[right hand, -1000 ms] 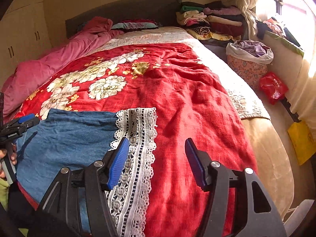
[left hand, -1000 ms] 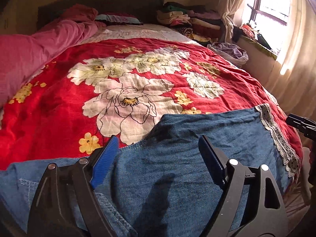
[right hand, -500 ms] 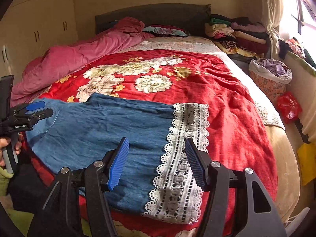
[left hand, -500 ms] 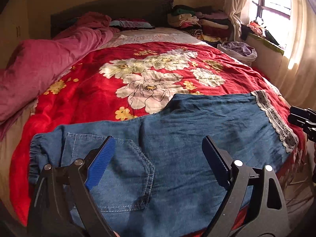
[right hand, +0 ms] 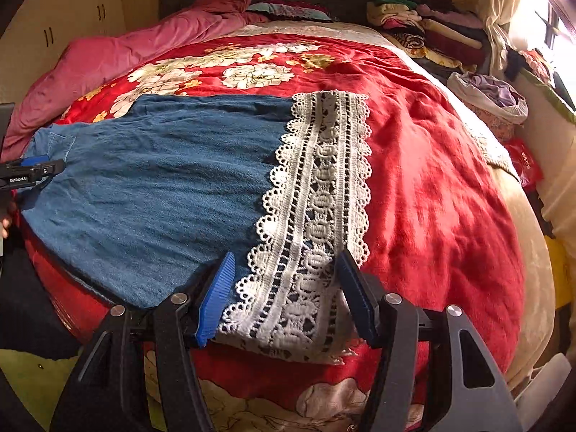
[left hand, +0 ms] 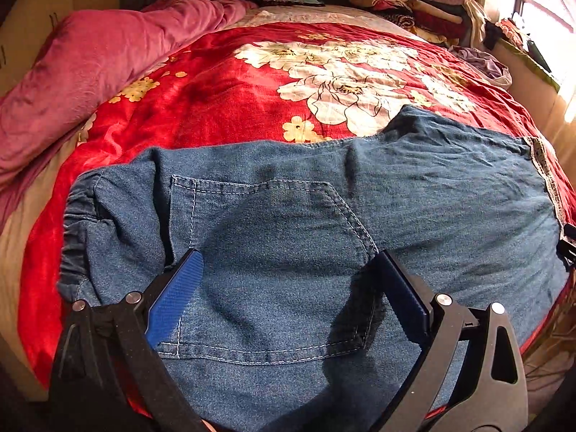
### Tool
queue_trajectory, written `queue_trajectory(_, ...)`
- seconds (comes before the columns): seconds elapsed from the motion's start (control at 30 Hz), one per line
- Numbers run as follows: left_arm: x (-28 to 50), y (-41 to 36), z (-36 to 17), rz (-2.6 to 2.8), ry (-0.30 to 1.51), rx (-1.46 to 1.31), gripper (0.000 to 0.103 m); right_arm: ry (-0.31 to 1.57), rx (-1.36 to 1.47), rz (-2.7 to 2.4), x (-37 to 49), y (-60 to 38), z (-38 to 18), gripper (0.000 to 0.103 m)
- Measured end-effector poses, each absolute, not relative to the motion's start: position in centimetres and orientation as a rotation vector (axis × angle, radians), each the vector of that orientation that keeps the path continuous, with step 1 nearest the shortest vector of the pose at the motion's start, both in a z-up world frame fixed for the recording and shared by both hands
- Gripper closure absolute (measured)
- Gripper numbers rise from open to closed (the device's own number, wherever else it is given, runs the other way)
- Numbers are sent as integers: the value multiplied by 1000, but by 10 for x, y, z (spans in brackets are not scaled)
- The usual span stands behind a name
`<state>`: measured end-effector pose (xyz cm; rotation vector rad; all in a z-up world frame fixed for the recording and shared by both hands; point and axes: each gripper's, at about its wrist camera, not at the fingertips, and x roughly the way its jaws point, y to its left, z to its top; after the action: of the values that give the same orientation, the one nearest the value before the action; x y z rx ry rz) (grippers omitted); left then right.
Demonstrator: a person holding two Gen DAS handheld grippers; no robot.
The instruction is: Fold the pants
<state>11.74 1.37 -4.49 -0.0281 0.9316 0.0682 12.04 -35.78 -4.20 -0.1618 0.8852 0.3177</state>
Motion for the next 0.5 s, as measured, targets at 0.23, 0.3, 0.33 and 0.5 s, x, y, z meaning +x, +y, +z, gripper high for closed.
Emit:
queue_trajectory(0.23,117,10,-43,76,921,-27,12,857,-146,341,114,-360,-32,45)
queue_trajectory(0.3,112,6,-33,64,893,-31,12,817,-118,372,105,-361,-20,45)
queue_trajectory(0.33,110,1,-26,50,881,-28,12,794,-111,382,102,-360,-13,45)
queue_trajectory(0.5,100,-33,3,-44,802,2,11,730,-126,453,89,-342,8,45)
